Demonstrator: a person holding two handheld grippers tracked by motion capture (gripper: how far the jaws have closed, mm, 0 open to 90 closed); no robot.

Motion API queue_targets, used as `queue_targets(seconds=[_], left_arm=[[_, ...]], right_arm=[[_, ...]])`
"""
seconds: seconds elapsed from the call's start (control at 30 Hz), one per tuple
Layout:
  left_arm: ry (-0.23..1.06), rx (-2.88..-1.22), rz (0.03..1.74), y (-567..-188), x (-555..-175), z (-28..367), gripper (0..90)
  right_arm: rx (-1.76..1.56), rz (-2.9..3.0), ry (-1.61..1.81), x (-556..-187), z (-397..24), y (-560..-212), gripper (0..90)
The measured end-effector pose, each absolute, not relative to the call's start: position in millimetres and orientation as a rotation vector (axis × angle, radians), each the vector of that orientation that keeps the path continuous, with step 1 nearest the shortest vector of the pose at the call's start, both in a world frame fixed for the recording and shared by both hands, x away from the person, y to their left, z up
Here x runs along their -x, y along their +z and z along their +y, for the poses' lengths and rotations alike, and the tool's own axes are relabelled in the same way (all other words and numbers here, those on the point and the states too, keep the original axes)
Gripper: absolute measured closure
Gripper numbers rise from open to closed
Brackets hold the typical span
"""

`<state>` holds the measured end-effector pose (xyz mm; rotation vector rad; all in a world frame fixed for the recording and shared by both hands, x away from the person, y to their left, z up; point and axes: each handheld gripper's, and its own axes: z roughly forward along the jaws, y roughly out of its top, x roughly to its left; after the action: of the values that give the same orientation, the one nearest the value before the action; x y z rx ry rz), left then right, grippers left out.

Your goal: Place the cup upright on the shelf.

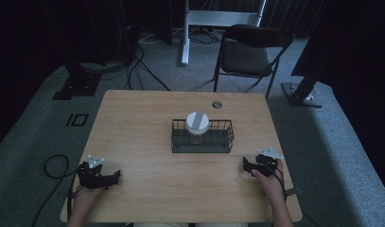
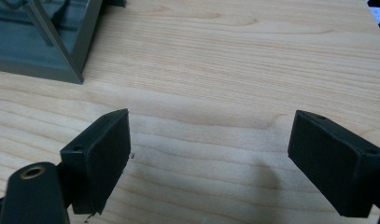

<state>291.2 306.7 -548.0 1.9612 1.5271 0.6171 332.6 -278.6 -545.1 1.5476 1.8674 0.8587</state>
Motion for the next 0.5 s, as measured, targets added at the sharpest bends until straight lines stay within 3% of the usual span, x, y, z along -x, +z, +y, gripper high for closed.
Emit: queue_targets(seconds=[0.5], left_arm=[[0.617,-1.961,1.527,-548.0,-291.2,306.7,0.1]], right_arm=[[-1.595,1.880,0.797,-333.5,-284.8,-550.4,12.5]])
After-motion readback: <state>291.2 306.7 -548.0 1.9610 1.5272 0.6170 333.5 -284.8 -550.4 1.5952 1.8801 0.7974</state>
